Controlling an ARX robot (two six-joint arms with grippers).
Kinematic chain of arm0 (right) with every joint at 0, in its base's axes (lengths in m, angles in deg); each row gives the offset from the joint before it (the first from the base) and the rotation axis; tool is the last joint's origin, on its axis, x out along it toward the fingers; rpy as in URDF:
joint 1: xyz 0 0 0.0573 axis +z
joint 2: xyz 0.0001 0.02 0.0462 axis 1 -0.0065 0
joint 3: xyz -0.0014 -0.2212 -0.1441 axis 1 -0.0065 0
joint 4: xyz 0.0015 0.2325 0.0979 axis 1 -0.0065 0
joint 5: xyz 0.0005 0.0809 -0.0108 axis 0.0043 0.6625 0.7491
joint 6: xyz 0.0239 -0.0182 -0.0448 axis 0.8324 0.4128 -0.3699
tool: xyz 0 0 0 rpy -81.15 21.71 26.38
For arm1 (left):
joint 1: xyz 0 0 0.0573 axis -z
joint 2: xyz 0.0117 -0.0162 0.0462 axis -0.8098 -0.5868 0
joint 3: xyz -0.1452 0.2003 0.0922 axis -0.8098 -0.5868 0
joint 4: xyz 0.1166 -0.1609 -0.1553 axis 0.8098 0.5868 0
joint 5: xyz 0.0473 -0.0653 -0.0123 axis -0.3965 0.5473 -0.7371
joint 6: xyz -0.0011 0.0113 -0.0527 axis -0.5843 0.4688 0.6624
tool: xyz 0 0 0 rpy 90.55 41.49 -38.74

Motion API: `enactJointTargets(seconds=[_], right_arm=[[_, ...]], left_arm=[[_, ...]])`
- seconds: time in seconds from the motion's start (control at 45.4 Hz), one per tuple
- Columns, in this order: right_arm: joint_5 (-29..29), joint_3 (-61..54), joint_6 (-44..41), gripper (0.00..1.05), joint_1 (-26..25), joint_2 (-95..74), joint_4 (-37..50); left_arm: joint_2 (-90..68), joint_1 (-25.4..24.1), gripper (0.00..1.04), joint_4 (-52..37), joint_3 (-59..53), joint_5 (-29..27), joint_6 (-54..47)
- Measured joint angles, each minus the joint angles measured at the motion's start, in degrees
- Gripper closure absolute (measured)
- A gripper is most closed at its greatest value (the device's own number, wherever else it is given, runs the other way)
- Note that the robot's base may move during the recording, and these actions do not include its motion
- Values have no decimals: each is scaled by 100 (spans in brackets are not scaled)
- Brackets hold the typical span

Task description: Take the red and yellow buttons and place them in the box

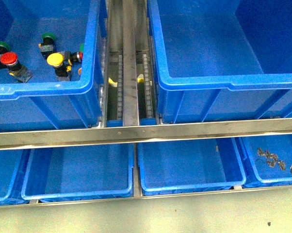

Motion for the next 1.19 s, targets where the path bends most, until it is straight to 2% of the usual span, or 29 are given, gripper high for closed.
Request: enactJointTargets(seconds=[1.189], right_arm=[[0,0,0,6,0,0,0]], left_arm=[[0,0,8,0,0,0,0]])
